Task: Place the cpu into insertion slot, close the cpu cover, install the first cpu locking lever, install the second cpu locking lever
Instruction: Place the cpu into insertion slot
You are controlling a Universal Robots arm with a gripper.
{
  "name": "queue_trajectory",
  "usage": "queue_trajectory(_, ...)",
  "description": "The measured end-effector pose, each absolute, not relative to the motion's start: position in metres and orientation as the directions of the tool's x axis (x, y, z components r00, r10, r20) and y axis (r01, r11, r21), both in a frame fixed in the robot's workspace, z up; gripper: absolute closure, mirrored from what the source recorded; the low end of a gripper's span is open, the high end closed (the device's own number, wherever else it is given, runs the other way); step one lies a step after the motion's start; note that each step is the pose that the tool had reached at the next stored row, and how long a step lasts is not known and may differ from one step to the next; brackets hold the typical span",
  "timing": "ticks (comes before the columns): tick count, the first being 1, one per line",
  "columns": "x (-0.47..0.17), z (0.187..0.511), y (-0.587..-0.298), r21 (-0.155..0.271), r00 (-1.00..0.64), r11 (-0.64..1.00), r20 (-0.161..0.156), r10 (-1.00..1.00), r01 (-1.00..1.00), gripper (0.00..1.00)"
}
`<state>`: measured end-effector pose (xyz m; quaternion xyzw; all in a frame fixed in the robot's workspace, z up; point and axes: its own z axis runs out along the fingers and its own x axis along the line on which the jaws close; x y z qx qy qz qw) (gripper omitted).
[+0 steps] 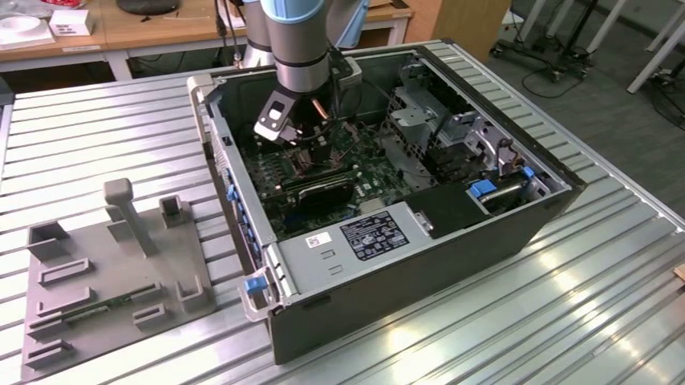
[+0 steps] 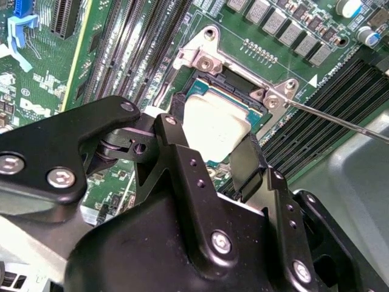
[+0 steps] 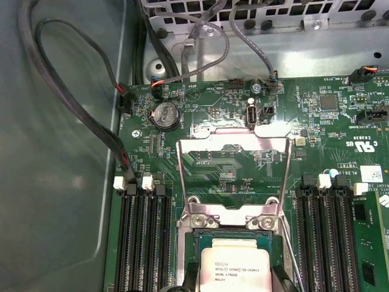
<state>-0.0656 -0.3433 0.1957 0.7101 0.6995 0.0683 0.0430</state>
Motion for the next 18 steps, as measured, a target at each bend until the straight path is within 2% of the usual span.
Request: queue_trajectory(18, -0.0656, 0.1928, -0.3425, 0.156, 0.012, -0.02, 0.048, 0.999, 0.988, 0.46)
